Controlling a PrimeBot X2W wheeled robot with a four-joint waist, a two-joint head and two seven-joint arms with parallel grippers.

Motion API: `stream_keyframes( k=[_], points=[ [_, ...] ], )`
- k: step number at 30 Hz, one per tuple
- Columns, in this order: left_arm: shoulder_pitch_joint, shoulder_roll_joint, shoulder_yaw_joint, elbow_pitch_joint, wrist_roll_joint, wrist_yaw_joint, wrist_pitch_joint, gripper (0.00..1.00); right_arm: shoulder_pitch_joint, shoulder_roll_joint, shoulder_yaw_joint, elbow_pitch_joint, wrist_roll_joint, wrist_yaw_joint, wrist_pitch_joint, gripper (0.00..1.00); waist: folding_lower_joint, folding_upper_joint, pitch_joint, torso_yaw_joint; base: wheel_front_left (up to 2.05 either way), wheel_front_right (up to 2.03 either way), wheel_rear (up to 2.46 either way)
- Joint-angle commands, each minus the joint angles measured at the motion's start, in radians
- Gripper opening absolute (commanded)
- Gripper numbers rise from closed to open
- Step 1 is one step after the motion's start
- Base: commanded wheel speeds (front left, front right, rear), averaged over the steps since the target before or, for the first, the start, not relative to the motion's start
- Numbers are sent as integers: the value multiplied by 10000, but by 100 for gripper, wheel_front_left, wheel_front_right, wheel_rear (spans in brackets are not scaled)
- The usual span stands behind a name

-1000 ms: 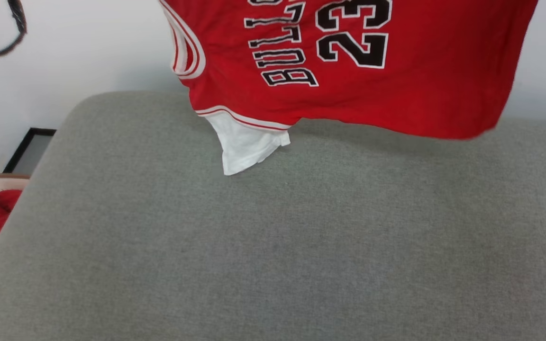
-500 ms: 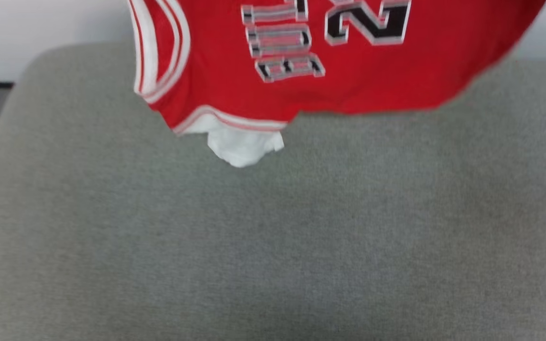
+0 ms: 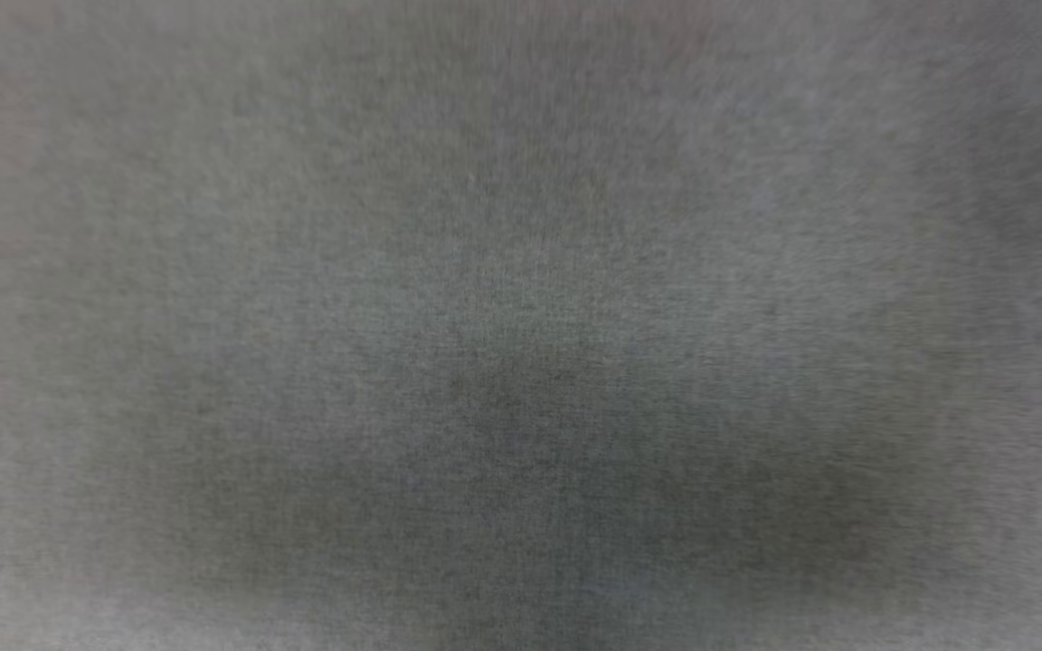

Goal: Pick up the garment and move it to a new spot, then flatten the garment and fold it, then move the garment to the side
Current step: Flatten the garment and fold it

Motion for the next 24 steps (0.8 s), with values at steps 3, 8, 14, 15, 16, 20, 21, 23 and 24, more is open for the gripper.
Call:
stream_keyframes(
  k=[3, 8, 14, 15, 16, 20, 21, 23, 24],
  points=[
    [728, 86, 650, -668, 319, 62, -42, 0, 339, 211, 42, 431, -595, -11, -237, 0, 0, 0, 1963, 499, 0, 0, 0],
    [2265, 82, 1719, -1399, 653, 33, -37, 0, 805, 333, 27, 1233, -987, -13, -474, 0, 0, 0, 1847, 851, 0, 0, 0],
    [3945, -22, 1949, -1607, 894, -224, -38, 0, 1321, 186, 257, 1850, -707, -13, -624, 0, 0, 0, 1122, 1192, 0, 0, 0],
    [4157, -28, 1904, -1537, 710, -290, -38, 0, 1321, 127, 289, 1885, -570, -13, -640, 0, 0, 0, 957, 1235, 0, 0, 0],
    [4356, -28, 1783, -1473, 617, -303, -38, 0, 1401, 59, 351, 1950, -467, -13, -628, 0, 0, 0, 762, 1290, 0, 0, 0],
    [5315, 126, 843, -1815, -230, -374, 545, 0, 2164, -148, 947, 2073, 240, -13, -634, 0, 0, 0, -66, 1431, 0, 0, 0],
    [5542, 334, 569, -2075, -536, -376, 766, 0, 2362, -222, 1158, 2041, 540, -13, -618, 0, 0, 0, -267, 1444, 0, 0, 0],
    [6074, 732, 44, -2633, -1184, -369, 1219, 0, 2862, -542, 1537, 1885, 1063, -13, -600, 0, 0, 0, -684, 1486, 0, 0, 0],
    [6397, 964, -224, -3005, -1479, -368, 1480, 0, 3192, -604, 1768, 1767, 1442, -13, -548, 0, 0, 0, -856, 1491, 0, 0, 0]
  ],
)
